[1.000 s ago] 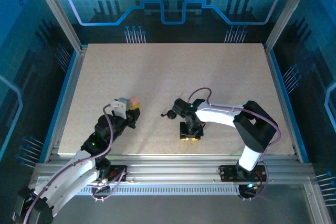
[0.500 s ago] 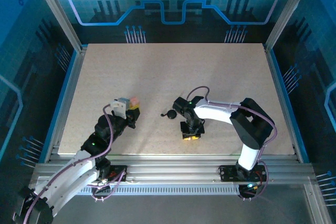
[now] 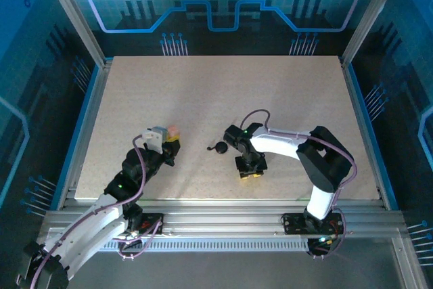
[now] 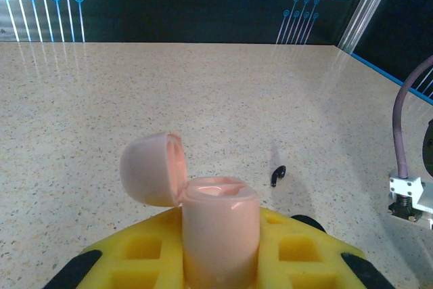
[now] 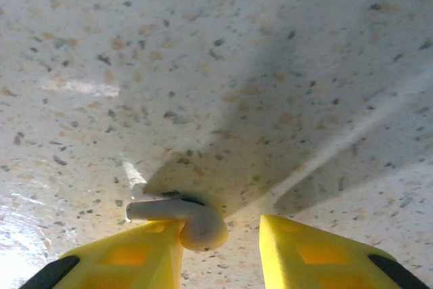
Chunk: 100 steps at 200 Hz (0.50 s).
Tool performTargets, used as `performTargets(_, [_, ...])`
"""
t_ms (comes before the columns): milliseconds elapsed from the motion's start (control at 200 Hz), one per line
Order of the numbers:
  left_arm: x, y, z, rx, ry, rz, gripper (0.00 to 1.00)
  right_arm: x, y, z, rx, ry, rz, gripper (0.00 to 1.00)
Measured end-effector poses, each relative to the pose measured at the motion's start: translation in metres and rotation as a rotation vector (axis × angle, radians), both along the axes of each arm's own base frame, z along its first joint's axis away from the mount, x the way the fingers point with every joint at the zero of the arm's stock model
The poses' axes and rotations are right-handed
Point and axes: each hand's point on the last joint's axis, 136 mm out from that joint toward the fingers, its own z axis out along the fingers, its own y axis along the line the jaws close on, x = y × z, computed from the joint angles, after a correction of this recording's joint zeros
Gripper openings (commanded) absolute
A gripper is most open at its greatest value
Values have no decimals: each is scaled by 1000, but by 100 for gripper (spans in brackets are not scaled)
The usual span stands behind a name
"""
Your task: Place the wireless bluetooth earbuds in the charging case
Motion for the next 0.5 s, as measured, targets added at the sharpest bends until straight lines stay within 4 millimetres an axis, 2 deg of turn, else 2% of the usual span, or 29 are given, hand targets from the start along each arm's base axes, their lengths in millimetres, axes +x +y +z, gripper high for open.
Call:
performTargets(345, [0,0,0,0,0,0,17,11,-18,2,-42,-15,-17,42])
performTargets(425, [0,0,0,0,0,0,17,13,-19,12,-30,-34,-30,43])
performTargets(500, [0,0,0,0,0,0,17,17,-13,29,17,-73,-55,44])
